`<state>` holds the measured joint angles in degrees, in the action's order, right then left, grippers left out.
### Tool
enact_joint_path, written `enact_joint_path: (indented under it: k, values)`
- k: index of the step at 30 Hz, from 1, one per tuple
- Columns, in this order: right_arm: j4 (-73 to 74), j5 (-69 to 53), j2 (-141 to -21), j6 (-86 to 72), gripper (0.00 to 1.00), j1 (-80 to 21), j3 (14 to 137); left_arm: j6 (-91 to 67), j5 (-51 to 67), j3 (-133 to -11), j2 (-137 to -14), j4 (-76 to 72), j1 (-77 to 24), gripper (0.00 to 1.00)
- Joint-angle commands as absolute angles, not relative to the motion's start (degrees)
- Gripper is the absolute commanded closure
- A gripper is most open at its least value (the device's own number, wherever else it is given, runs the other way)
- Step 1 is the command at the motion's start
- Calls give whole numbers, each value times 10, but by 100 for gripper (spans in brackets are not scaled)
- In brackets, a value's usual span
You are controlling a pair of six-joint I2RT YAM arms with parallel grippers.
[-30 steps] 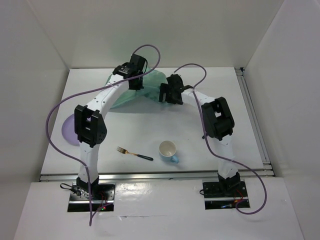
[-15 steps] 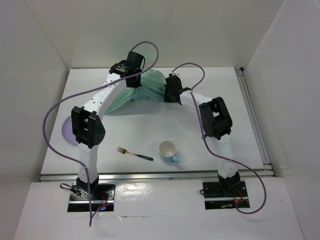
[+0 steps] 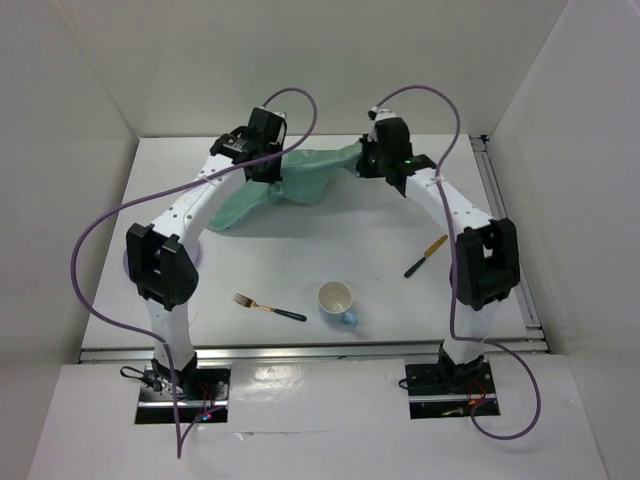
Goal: Set the dinner table for one person
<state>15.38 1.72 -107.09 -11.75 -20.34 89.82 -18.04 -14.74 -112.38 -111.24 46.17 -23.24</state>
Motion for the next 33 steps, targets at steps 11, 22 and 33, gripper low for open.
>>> enact_joint_path:
  k: [11, 22, 33]
  values:
    - [432, -18, -1164, -152, 1, -16, 1108, -174, -14, -1103, -1079, 449, -275, 0]
    - [400, 9, -1010, -210, 1, -16, 905, -334, -30, -1075, -1150, 527, -107, 6]
    - [387, -87, -907, -223, 1, -33, 719, -321, -4, -1064, -1268, 470, -44, 0]
